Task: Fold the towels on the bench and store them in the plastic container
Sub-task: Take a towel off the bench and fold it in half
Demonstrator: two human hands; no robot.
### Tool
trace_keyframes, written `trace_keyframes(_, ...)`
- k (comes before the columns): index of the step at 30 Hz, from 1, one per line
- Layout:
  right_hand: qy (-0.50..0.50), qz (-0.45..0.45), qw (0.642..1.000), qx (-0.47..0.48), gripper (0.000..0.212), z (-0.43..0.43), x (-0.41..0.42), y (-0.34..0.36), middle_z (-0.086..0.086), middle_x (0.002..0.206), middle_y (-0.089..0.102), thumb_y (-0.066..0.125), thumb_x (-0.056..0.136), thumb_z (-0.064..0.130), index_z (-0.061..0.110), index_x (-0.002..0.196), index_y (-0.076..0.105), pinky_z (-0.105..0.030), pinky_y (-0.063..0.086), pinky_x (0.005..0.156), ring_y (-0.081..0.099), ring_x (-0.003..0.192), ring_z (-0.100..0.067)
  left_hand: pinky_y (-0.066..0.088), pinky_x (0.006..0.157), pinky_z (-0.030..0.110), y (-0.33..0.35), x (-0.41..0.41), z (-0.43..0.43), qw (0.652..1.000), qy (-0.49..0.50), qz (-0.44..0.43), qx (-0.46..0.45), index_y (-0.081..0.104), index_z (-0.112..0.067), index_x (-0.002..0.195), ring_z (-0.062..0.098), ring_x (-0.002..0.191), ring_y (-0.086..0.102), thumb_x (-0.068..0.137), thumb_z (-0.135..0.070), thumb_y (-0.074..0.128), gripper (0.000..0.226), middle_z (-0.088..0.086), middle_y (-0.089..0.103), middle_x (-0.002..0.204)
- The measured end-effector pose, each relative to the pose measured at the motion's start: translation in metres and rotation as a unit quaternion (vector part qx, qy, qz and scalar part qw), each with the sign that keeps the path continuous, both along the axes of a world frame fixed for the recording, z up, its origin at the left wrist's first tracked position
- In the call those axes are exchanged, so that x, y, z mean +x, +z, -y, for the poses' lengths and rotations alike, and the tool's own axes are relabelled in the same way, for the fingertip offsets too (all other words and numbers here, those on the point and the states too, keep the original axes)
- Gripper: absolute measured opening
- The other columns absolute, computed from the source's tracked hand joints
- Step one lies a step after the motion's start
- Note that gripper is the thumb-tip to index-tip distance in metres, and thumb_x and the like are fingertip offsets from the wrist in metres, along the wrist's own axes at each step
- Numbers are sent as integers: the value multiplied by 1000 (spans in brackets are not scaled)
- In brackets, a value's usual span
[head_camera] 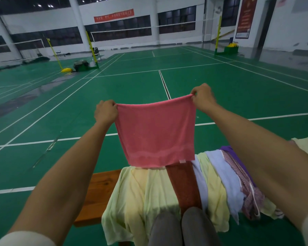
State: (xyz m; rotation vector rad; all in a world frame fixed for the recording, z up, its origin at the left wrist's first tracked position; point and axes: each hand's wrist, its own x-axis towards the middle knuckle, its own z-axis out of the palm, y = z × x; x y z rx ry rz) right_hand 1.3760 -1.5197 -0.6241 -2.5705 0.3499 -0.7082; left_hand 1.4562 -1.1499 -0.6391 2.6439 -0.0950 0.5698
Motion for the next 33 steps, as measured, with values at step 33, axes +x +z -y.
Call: trace_keyframes(33, -34, 83, 891, 444, 26, 5, 15, -13, -6, 84, 65, 63, 83, -7, 16, 72, 58, -40, 63, 78, 71, 89, -27, 56, 70, 27, -9, 13, 37, 759, -74, -113, -637, 57, -12, 87, 13, 73, 56, 102, -11, 58, 15, 5, 58, 84)
